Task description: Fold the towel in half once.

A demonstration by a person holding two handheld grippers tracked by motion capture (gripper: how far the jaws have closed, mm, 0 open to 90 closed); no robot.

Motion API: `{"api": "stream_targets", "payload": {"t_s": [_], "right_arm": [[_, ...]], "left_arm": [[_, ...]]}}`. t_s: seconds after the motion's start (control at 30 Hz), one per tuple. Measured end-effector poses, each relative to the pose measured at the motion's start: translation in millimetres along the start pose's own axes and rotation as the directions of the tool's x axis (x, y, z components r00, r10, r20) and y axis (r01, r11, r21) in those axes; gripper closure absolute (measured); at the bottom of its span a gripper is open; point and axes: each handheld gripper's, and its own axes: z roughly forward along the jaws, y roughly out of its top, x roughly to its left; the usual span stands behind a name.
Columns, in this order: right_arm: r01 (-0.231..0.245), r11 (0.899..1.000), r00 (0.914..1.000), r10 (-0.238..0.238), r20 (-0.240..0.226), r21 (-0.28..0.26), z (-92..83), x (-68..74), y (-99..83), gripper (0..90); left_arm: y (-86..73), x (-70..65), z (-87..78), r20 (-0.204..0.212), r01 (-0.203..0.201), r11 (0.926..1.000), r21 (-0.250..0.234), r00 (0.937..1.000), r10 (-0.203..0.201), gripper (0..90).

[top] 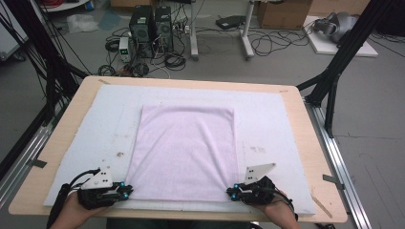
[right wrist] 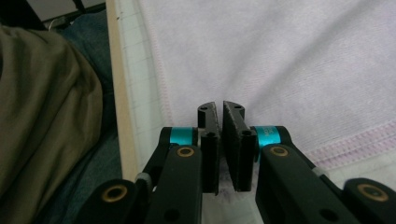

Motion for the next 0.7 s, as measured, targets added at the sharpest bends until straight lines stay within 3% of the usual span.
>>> {"api": "stream_targets", "payload": {"t_s": [0.13,0.3,0.47,0.7], "right_arm": [[-0.012,1.0,0.9998,0.012,0.016,-0.024,-2.8,-3.6,1.5,81.1],[-0.026,0.996,0.9982,0.03,0.052,-0.085,-11.4,-15.5,12.6,73.9],[-0.031,0.989,0.9946,0.044,0.093,-0.142,-17.6,-29.2,24.1,66.2],[-0.044,0.985,0.9901,0.065,0.124,-0.168,-15.3,-47.8,38.2,56.1]], "left_arm": [[2.6,3.2,-1.1,-0.007,0.01,0.9999,-0.013,0.9999,-0.01,76.8],[14.3,17.0,-3.9,-0.032,0.043,0.9952,-0.088,0.9984,-0.046,71.9],[30.4,34.5,-1.4,-0.055,0.052,0.9886,-0.141,0.9967,-0.06,67.4],[43.3,52.9,7.8,-0.065,0.072,0.9812,-0.179,0.9942,-0.085,63.0]]}}
